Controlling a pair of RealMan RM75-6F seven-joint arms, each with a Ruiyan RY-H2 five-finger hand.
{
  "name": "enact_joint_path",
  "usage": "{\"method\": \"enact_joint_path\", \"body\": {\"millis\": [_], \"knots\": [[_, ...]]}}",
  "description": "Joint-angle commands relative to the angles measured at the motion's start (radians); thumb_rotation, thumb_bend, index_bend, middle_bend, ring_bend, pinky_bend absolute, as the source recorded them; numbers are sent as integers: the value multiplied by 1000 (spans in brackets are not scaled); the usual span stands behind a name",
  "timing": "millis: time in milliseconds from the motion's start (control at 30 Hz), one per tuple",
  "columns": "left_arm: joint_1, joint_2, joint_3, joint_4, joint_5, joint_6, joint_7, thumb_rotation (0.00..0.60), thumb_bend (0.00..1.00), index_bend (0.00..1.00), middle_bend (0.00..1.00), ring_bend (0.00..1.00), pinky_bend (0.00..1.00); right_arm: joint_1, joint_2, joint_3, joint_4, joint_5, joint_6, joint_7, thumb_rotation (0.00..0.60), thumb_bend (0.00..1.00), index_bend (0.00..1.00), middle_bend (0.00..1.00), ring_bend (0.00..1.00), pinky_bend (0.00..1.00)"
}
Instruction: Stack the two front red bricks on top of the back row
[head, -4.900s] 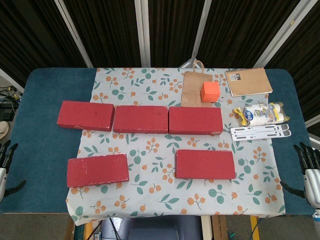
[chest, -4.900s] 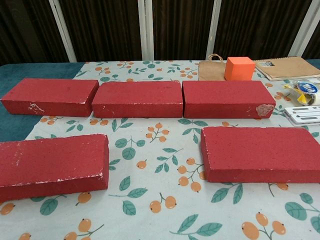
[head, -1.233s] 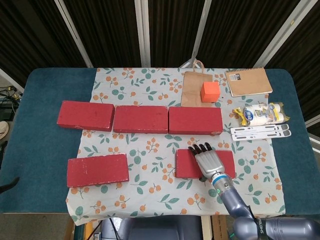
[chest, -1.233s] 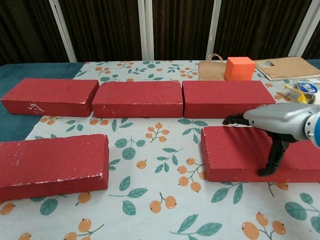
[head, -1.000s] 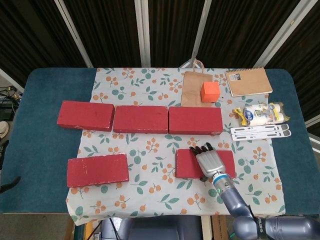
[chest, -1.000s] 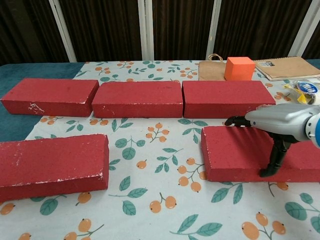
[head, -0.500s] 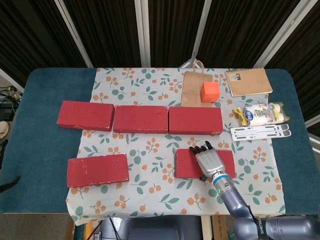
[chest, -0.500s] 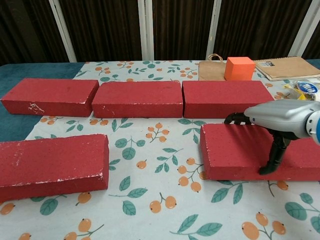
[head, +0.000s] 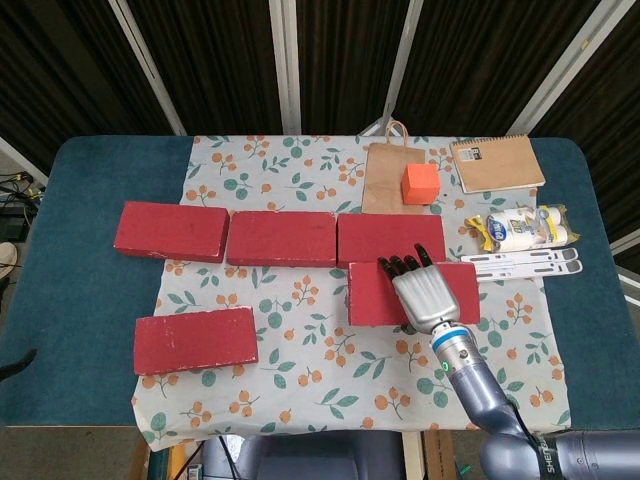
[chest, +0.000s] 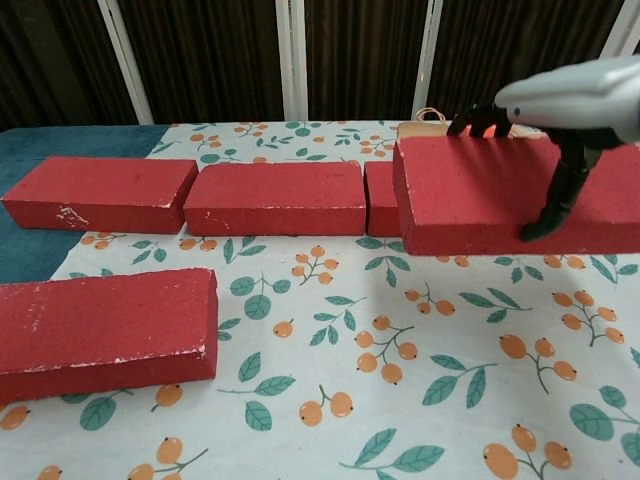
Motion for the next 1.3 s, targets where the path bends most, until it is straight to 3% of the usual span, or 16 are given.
{"method": "enact_joint_path", "body": {"millis": [33,233,433,800,1300], "knots": [[-3,-2,-4,3,-6,-4,-2,600,72,11,0,0,0,116,59,103,-35,171,-2,-71,600,0,134,250,213,0],[-13,-8,-15,13,-42,-27,9,600,72,11,0,0,0,297,85,221,67,472,-111,-107,600,0,134,253,220,0],[-29,-23,-29,25,-74,-45,30,600,72,10,0,0,0,435,35,250,257,648,-216,-112,600,0,139,253,220,0],[-48,-45,-38,38,-124,-69,84,600,71,11,0,0,0,553,-125,176,545,698,-366,-84,600,0,141,252,220,0],[-55,-65,-45,46,-158,-58,133,600,72,11,0,0,0,632,-286,68,824,688,-517,-37,600,0,142,253,220,0]]}}
